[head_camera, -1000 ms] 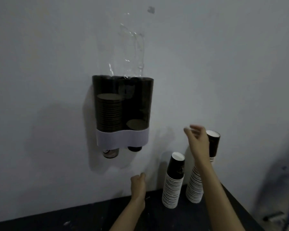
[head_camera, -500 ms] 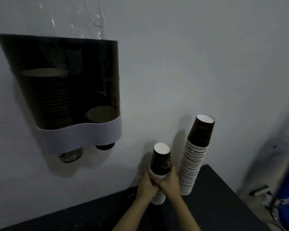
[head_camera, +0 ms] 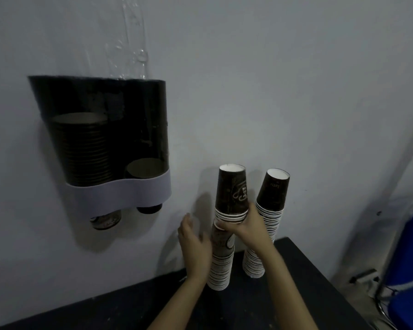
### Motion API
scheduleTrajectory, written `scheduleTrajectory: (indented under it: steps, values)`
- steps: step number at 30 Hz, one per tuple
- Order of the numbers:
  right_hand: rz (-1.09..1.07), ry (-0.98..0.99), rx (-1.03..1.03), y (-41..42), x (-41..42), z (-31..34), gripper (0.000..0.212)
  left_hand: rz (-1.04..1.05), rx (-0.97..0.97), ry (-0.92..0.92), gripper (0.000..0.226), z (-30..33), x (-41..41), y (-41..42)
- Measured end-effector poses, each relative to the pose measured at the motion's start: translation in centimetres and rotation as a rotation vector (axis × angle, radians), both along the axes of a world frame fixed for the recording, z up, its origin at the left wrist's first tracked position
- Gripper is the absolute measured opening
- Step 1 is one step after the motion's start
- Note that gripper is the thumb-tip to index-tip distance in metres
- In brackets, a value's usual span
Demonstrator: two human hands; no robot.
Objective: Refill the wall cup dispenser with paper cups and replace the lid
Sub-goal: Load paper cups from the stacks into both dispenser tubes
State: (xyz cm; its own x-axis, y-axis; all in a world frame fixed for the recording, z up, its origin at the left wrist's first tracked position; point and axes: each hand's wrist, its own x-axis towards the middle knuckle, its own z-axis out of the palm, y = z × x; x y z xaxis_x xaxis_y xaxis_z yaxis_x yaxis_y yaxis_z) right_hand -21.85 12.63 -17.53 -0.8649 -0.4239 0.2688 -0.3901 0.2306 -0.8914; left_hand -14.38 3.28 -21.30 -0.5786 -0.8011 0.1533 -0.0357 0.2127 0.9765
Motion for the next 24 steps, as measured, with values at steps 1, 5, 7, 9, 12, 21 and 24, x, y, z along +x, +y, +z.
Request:
scheduleTrajectory:
  steps: [1,5,7,9,12,21,24]
  values:
    - [0.054,0.027,0.108,0.7,0.6,1.3,0.065,0.014,0.039,0.101,0.057,1.9,0.7,0.2]
    - [0.179,0.131,0.371,2.6,4.0,6.2,0.076,-0.071,0.325,0.385,0.047,8.2,3.7,0.7]
    - [0.188,0.129,0.325,3.1,5.8,8.3,0.075,-0.114,0.45,0.443,0.045,10.2,5.7,0.4]
    - [0.253,0.059,0.145,3.3,7.5,10.2,0.062,-0.16,0.513,0.473,0.045,11.4,7.8,-0.1]
    - [0.355,-0.081,-0.179,2.0,10.1,12.7,0.056,-0.192,0.574,0.496,0.045,12.2,10.2,-0.8]
    - [0.17,0.31,-0.552,-6.0,14.0,26.4,0.064,0.032,0.738,0.447,0.058,10.2,15.1,-6.4]
    - [0.168,0.427,-0.439,-10.5,14.0,30.8,0.068,0.103,0.829,0.414,0.061,9.3,15.5,-7.8]
